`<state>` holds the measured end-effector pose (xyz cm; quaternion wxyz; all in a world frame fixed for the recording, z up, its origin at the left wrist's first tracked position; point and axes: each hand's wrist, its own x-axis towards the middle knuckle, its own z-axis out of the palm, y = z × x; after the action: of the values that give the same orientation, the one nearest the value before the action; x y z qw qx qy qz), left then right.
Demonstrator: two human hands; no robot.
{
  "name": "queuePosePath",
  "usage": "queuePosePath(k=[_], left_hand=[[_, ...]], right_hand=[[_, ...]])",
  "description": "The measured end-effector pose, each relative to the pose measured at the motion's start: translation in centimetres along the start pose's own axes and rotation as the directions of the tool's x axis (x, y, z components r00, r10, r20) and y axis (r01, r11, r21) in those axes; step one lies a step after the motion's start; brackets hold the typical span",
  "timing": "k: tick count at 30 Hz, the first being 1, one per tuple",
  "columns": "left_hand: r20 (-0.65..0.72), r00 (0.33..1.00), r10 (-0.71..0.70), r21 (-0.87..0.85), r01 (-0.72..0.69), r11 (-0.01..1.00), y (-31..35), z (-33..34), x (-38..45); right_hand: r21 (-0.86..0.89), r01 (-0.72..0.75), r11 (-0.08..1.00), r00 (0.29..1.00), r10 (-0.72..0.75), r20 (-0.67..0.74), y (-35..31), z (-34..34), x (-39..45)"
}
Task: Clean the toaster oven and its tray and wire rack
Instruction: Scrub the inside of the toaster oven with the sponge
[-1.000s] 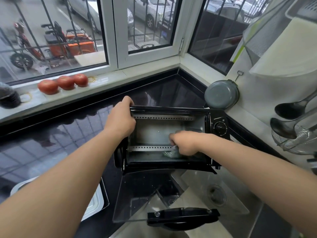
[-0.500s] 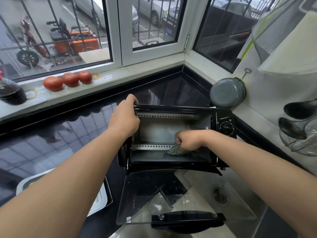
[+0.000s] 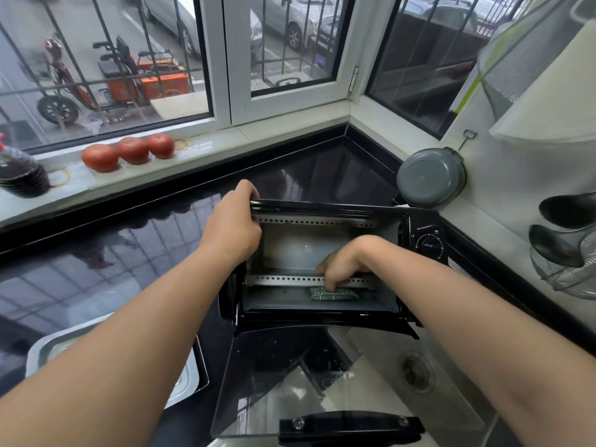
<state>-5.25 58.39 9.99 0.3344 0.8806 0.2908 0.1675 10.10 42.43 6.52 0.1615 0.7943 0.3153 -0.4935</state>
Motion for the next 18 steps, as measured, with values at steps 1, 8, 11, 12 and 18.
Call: queuePosePath(k=[1, 8, 11, 12, 18], left_hand=[[-0.003, 1.000, 0.003, -0.003, -0.003, 1.000, 0.0, 0.0, 0.0], [-0.007, 1.000, -0.001, -0.010, 0.000, 1.000, 0.0, 0.1, 0.0], [0.003, 1.000, -0.010, -0.009, 0.010, 1.000, 0.1, 0.0, 0.3], [0.004, 1.000, -0.012, -0.009, 0.012, 1.000, 0.1, 0.0, 0.4], [-0.005, 1.000, -0.017, 0.003, 0.017, 1.000, 0.2, 0.0, 0.0]], right_hand=[[-0.071, 0.020, 0.997, 1.000, -0.020, -0.004, -0.4, -0.1, 0.0], [-0.180, 0.140, 0.974, 0.984, -0.157, -0.084, -1.5, -0.1, 0.2], [-0.433, 0.005, 0.901, 0.998, -0.029, -0.049, -0.7, -0.2, 0.0], [-0.487, -0.036, 0.873, 0.999, 0.015, -0.046, -0.4, -0.1, 0.1], [-0.520, -0.006, 0.854, 1.000, -0.008, -0.025, -1.2, -0.5, 1.0]])
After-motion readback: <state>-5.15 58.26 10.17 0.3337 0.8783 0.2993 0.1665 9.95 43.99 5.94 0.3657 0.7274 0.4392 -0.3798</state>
